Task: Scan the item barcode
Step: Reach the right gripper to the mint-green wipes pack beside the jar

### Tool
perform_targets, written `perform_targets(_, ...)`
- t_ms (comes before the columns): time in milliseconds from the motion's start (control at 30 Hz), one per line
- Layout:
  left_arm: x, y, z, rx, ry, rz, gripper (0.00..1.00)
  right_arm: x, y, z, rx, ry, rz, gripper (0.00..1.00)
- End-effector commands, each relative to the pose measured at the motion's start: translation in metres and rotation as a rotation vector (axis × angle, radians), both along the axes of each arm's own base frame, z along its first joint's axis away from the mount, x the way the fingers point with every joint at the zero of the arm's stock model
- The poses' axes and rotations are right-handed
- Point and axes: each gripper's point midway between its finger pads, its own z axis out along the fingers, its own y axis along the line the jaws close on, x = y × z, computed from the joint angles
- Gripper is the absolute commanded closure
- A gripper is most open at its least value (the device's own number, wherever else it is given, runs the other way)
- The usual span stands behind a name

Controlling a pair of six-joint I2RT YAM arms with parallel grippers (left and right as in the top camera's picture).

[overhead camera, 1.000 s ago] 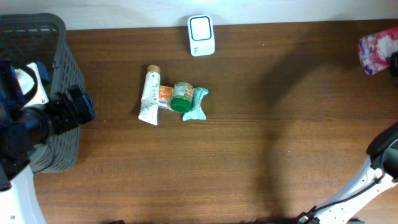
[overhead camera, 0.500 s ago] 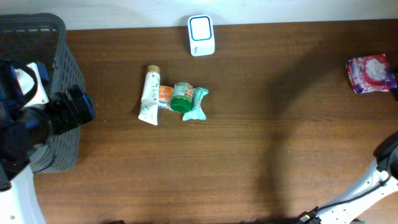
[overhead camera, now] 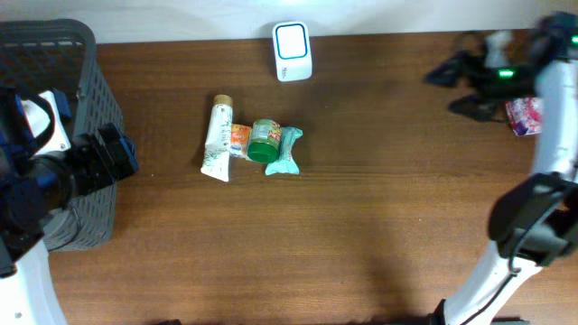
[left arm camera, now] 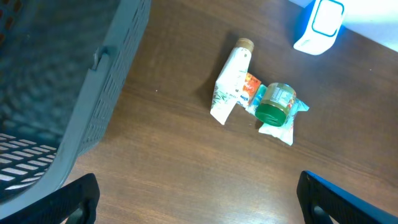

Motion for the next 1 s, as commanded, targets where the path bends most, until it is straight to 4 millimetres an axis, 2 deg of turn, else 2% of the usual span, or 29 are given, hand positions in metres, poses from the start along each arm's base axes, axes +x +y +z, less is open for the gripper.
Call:
perform_targets(0, -0.001, 0.001, -0.001, -0.006, 0.002, 0.012, 0.01, -0.01, 0.068, -0.023, -0.151, 0.01, 0.221, 0.01)
perform_targets(67, -0.001, 0.001, -0.001, -0.006, 0.002, 0.013, 0.01, -0.015, 0.111, -0.029, -0.217, 0.0, 0.31, 0.01)
perform_targets(133, -0.001, 0.001, -0.001, -0.006, 0.002, 0.013, 0.01, -0.019, 0.143, -0.035, -0.303, 0.018, 0.31, 0.01)
perform_targets(267, -0.001, 0.001, -0.001, -0.006, 0.002, 0.013, 0.01, -0.021, 0.176, -0.043, -0.432, 0.033, 0.233, 0.01)
perform_targets(300, -0.001, 0.001, -0.001, -0.006, 0.002, 0.013, 0.01, -0.024, 0.191, -0.042, -0.425, 0.023, 0.244, 0.01)
perform_targets(433, -0.001, 0.001, -0.001, -0.006, 0.002, 0.013, 0.01, -0.034, 0.222, -0.041, -0.427, -0.019, 0.31, 0.01)
perform_targets(567, -0.001, 0.001, -0.001, -0.006, 0.002, 0.013, 0.01, -0.042, 0.245, -0.045, -0.422, -0.031, 0.35, 0.01)
perform_targets(800, -0.001, 0.001, -0.001, -0.006, 0.002, 0.013, 0.01, -0.056, 0.258, -0.078, -0.431, 0.07, 0.352, 0.01)
perform_targets(867, -0.001, 0.001, -0.001, -0.006, 0.002, 0.013, 0.01, -0.06, 0.261, -0.084, -0.435, 0.075, 0.364, 0.01)
perform_targets(967, -0.001, 0.001, -0.001, -0.006, 0.002, 0.013, 0.01, -0.055, 0.27, -0.086, -0.423, 0.038, 0.367, 0.01)
